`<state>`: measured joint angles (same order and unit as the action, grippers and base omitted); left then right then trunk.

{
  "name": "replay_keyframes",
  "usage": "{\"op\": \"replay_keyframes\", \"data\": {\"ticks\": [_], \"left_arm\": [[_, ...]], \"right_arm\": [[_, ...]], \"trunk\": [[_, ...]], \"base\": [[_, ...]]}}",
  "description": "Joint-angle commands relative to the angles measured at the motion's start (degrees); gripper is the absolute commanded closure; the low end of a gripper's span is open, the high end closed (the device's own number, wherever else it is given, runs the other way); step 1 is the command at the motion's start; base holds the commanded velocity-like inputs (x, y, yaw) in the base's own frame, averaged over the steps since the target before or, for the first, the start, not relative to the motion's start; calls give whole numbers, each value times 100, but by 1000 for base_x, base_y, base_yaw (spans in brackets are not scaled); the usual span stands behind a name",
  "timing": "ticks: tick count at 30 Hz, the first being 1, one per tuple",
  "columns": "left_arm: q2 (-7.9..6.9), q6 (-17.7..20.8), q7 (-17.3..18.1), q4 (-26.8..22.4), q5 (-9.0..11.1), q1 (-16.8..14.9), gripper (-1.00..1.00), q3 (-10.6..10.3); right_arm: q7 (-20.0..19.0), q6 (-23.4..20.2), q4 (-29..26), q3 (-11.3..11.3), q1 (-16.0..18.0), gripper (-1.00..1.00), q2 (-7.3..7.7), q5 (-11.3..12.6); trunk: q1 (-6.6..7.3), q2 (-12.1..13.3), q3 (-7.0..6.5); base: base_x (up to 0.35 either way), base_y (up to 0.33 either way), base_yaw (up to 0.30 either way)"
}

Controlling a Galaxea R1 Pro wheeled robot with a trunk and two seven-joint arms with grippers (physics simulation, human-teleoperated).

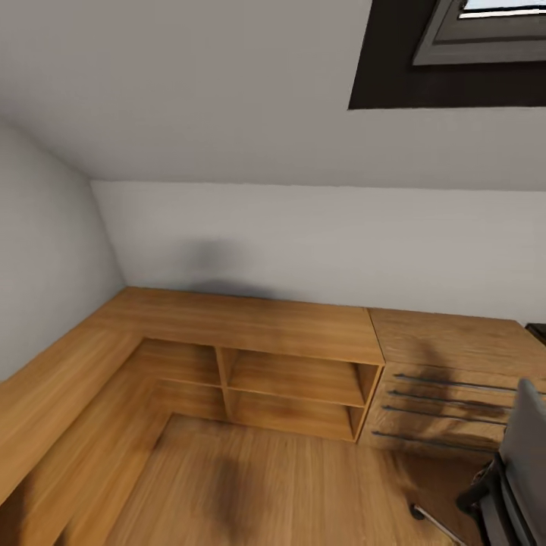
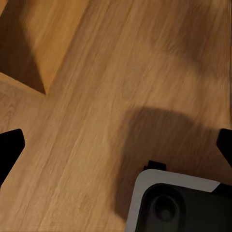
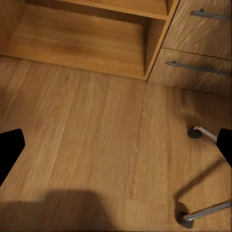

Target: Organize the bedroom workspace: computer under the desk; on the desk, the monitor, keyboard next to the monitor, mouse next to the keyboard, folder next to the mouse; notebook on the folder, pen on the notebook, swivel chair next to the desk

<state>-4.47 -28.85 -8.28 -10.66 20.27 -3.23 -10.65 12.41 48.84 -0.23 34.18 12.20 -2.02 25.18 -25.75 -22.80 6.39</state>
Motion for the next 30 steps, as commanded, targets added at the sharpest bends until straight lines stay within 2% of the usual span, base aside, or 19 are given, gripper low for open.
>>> {"op": "replay_keyframes", "data": {"ticks": [1, 24, 30], "left_arm": [[-3, -13, -32, -2, 35, -2, -100, -51], [-10, -4, -22, 11, 31, -2, -100, -59], [-10, -6, -18, 17, 30, -2, -100, -60]], "right_arm": [[33, 11, 5, 50, 7, -100, -2, 22], [33, 2, 6, 62, 7, -100, -9, 15], [35, 2, 6, 58, 9, -100, -9, 17]], "trunk": [[-3, -12, 12], [-3, -12, 12], [-3, -12, 12]], "base": [[0, 0, -294], [0, 1, -292], [77, 105, -280]]}}
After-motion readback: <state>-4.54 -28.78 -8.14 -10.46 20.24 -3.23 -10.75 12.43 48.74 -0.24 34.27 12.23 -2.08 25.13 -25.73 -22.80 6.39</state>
